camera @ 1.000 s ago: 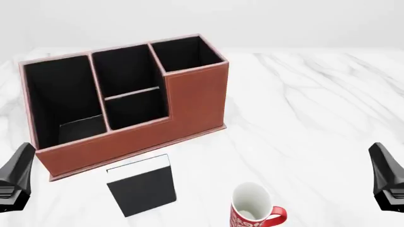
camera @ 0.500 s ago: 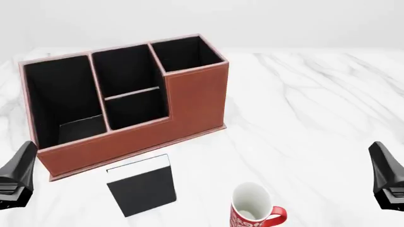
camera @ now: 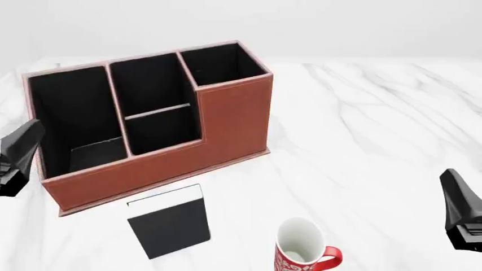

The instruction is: Pick up the book and place it in the front compartment of the caddy.

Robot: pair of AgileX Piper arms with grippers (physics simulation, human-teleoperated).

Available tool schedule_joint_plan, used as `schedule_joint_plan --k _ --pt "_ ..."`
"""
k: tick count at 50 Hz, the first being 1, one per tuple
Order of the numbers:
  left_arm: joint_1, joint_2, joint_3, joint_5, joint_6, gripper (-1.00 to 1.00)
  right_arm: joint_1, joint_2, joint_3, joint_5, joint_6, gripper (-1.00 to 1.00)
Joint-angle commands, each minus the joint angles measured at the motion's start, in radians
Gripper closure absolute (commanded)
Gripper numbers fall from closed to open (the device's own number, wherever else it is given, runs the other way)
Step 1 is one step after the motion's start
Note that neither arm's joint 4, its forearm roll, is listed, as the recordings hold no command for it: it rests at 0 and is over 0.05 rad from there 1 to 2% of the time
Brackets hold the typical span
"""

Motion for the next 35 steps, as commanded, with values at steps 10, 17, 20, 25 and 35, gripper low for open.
schedule_joint_plan --k 10,17,20,25,35 --pt "-0.103 0.245 -0.408 0.315 0.172 -1.0 0.0 -0.005 0.001 0.005 0.001 -1.0" --pt "-0.18 0.349 -0.492 0.41 0.208 -1.0 0.0 -0.006 0.001 0.005 0.001 -1.0" --pt "-0.195 0.374 -0.526 0.456 0.232 -1.0 0.0 -0.005 0.001 0.005 0.001 -1.0" --pt "-0.219 0.409 -0.572 0.52 0.262 -1.0 0.0 -0.005 0.001 0.004 0.001 -1.0" --pt "-0.271 0.472 -0.616 0.632 0.332 -1.0 0.0 -0.005 0.001 0.004 0.001 -1.0"
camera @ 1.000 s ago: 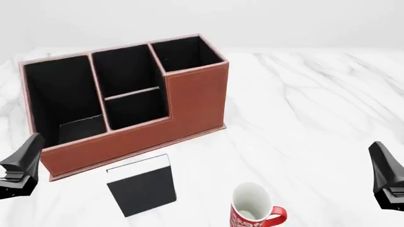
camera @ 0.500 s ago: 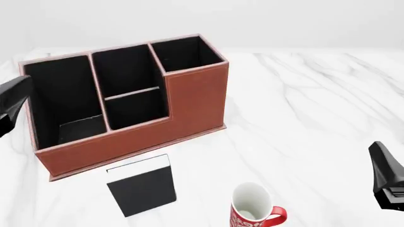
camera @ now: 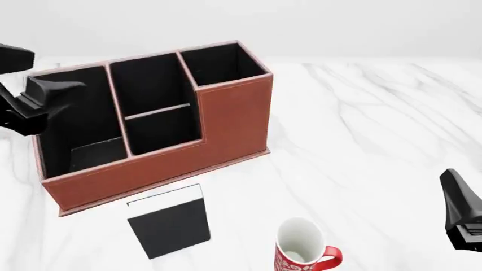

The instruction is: Pick up the book and place it in the front compartment of the caddy.

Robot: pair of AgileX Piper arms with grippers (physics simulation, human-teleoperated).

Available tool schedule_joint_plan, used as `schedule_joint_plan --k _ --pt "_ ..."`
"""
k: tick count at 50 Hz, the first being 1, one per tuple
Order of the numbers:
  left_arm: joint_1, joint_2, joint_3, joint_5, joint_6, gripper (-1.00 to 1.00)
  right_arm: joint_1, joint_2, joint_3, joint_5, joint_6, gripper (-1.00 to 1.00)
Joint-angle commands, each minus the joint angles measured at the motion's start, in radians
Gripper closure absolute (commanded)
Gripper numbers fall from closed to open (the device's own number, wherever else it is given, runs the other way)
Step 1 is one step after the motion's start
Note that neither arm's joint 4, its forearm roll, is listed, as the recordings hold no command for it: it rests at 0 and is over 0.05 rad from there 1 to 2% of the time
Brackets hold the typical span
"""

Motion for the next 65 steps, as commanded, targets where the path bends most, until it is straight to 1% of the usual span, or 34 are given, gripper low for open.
schedule_joint_plan --k 1,3,5,7,9,10,12,13,15,17,19,21,29,31,33,34,36,38,39,41,43,44,45,46,48,50,52,53,55,56,57,58,60,65 --pt "-0.041 0.073 -0.062 0.14 0.112 -1.0 0.0 -0.005 0.001 0.005 0.001 -1.0" --pt "-0.039 0.07 -0.061 0.145 0.12 -1.0 0.0 -0.006 0.001 0.005 0.001 -1.0" --pt "-0.119 0.079 -0.097 0.179 0.055 -1.0 0.0 -0.005 0.001 0.005 0.001 -1.0" --pt "-0.053 0.072 -0.067 0.188 0.146 -1.0 0.0 -0.005 0.001 0.005 0.001 -1.0" --pt "-0.069 0.073 -0.071 0.203 0.152 -1.0 0.0 -0.005 0.001 0.005 0.001 -1.0" --pt "-0.116 0.08 -0.093 0.221 0.12 -1.0 0.0 -0.005 0.001 0.005 0.001 -1.0" --pt "-0.105 0.08 -0.087 0.227 0.143 -1.0 0.0 -0.005 0.001 0.005 0.001 -1.0" --pt "-0.034 0.072 -0.049 0.224 0.228 -1.0 0.0 -0.005 0.001 0.004 0.001 -1.0" --pt "-0.132 0.089 -0.102 0.248 0.136 -1.0 0.0 -0.005 0.001 0.005 0.001 -1.0" --pt "-0.099 0.088 -0.081 0.255 0.193 -1.0 0.0 -0.005 0.001 0.005 0.001 -1.0" --pt "-0.121 0.093 -0.095 0.266 0.181 -1.0 0.0 -0.005 0.001 0.004 0.001 -1.0" --pt "-0.099 0.09 -0.083 0.275 0.216 -1.0 0.0 -0.006 0.001 0.005 0.001 -1.0" --pt "-0.141 0.099 -0.125 0.322 0.205 -1.0 0.0 -0.005 0.001 0.005 0.001 -1.0" --pt "-0.124 0.098 -0.113 0.331 0.236 -1.0 0.0 -0.005 0.001 0.005 0.001 -1.0" --pt "-0.177 0.109 -0.143 0.347 0.197 -1.0 0.0 -0.005 0.001 0.005 0.001 -1.0" --pt "-0.177 0.109 -0.144 0.347 0.197 -1.0 0.0 -0.005 0.001 0.005 0.001 -1.0" --pt "-0.112 0.093 -0.111 0.346 0.262 -1.0 0.0 -0.005 0.001 0.005 0.001 -1.0" --pt "-0.151 0.101 -0.127 0.354 0.234 -1.0 0.0 -0.005 0.001 0.005 0.001 -1.0" --pt "-0.126 0.096 -0.102 0.355 0.269 -1.0 0.0 -0.005 0.001 0.005 0.001 -1.0" --pt "-0.167 0.104 -0.118 0.359 0.241 -1.0 0.0 -0.005 0.001 0.005 0.001 -1.0" --pt "-0.132 0.092 -0.085 0.36 0.295 -1.0 0.0 -0.005 0.001 0.005 0.001 -1.0" --pt "-0.152 0.096 -0.097 0.362 0.277 -1.0 0.0 -0.005 0.001 0.005 0.001 -1.0" --pt "-0.207 0.112 -0.127 0.373 0.229 -1.0 0.0 -0.005 0.001 0.005 0.001 -1.0" --pt "-0.207 0.112 -0.127 0.373 0.229 -1.0 0.0 -0.005 0.001 0.005 0.001 -1.0" --pt "-0.124 0.085 -0.078 0.369 0.316 -1.0 0.0 -0.006 0.001 0.005 0.001 -1.0" --pt "-0.183 0.103 -0.097 0.372 0.274 -1.0 0.0 -0.006 0.001 0.005 0.001 -1.0" --pt "-0.165 0.094 -0.085 0.372 0.295 -1.0 0.0 -0.005 0.001 0.005 0.001 -1.0" --pt "-0.211 0.106 -0.106 0.375 0.257 -1.0 0.0 -0.005 0.001 0.005 0.001 -1.0" --pt "-0.196 0.101 -0.097 0.373 0.269 -1.0 0.0 -0.005 0.001 0.005 0.001 -1.0" --pt "-0.169 0.092 -0.07 0.368 0.299 -1.0 0.0 -0.006 0.001 0.005 0.001 -1.0" --pt "-0.183 0.093 -0.064 0.365 0.293 -1.0 0.0 -0.005 0.001 0.005 0.001 -1.0" --pt "-0.224 0.106 -0.082 0.369 0.255 -1.0 0.0 -0.005 0.001 0.005 0.001 -1.0" --pt "-0.187 0.086 -0.05 0.369 0.301 -1.0 0.0 -0.005 0.001 0.005 0.001 -1.0" --pt "-0.197 0.088 -0.042 0.375 0.297 -1.0 0.0 -0.005 0.001 0.005 0.001 -1.0"
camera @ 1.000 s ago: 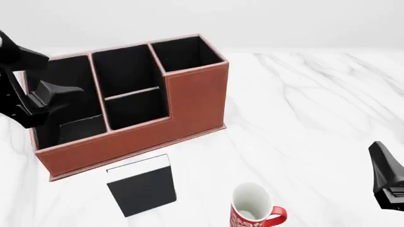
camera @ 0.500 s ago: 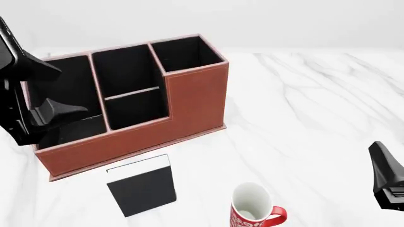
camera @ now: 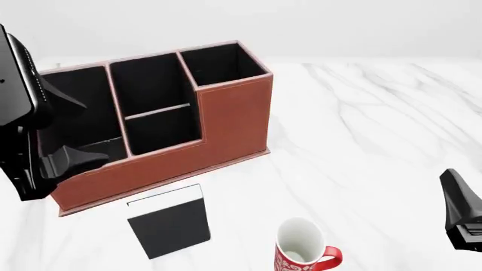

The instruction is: Pick up the book and place it in the front compartment of the caddy.

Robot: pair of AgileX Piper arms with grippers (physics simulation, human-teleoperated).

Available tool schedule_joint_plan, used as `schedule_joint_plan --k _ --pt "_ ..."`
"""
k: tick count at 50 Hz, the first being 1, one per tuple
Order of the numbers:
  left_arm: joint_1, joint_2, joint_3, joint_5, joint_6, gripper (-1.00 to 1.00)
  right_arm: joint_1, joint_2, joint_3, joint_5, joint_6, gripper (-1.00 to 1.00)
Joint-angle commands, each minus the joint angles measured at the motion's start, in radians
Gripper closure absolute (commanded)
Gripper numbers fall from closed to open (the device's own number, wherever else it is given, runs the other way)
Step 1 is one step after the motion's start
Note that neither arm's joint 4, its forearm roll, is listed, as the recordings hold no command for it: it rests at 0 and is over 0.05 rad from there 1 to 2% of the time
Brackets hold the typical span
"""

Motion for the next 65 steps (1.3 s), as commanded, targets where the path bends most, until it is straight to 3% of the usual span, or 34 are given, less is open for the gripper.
schedule_joint_plan --k 1,9,19,26,27,45,46,48,65 --pt "-0.019 -0.011 0.026 0.017 0.016 -1.0 0.0 -0.005 0.001 0.005 0.001 -1.0" --pt "-0.024 -0.005 0.057 0.001 0.02 -1.0 0.0 -0.005 0.001 0.005 0.001 -1.0" --pt "-0.075 0.04 0.082 -0.049 -0.03 -1.0 0.0 -0.005 0.001 0.005 0.001 -1.0" --pt "-0.066 0.054 0.114 -0.076 -0.009 -1.0 0.0 -0.005 0.001 0.005 0.001 -1.0" --pt "-0.092 0.066 0.104 -0.077 -0.034 -1.0 0.0 -0.005 0.001 0.004 0.001 -1.0" --pt "-0.132 0.099 0.122 -0.098 -0.057 -1.0 0.0 -0.005 0.001 0.005 0.001 -1.0" --pt "-0.165 0.112 0.107 -0.098 -0.087 -1.0 0.0 -0.005 0.001 0.005 0.001 -1.0" --pt "-0.131 0.106 0.131 -0.105 -0.054 -1.0 0.0 -0.005 0.001 0.005 0.001 -1.0" --pt "-0.164 0.125 0.142 -0.127 -0.069 -1.0 0.0 -0.005 0.001 0.005 0.001 -1.0"
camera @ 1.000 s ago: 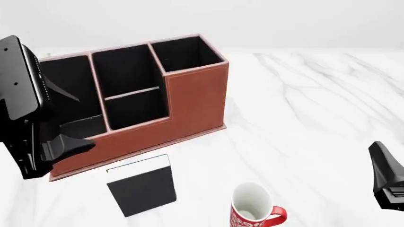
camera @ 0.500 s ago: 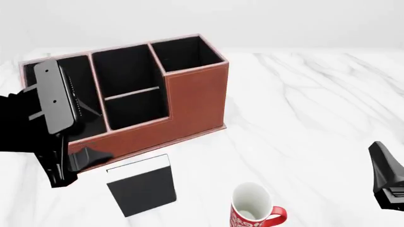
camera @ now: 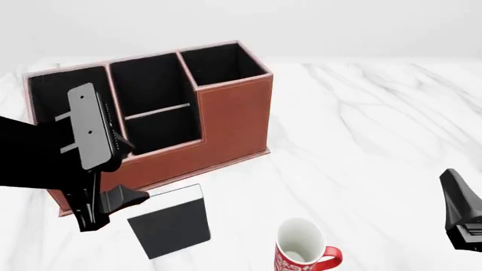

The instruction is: Pick up the book and place it in the front compartment of the caddy.

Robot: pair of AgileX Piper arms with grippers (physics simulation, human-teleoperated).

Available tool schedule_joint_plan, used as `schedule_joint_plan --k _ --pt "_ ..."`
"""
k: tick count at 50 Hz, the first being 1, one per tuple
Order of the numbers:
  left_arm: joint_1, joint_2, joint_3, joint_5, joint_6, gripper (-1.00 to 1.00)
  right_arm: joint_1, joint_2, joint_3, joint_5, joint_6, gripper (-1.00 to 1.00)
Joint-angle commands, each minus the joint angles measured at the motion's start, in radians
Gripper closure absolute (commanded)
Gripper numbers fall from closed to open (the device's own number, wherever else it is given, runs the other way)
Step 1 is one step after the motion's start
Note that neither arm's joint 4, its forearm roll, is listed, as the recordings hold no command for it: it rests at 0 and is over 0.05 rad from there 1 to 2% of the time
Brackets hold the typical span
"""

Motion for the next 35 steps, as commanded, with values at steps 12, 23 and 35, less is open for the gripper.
schedule_joint_plan --k 12,23,35 --pt "-0.057 0.042 0.014 -0.037 -0.026 -1.0 0.0 -0.005 0.001 0.005 0.001 -1.0" --pt "-0.086 0.067 0.017 -0.064 -0.046 -1.0 0.0 -0.005 0.001 0.005 0.001 -1.0" --pt "-0.103 0.102 0.036 -0.109 -0.062 -1.0 0.0 -0.005 0.001 0.005 0.001 -1.0"
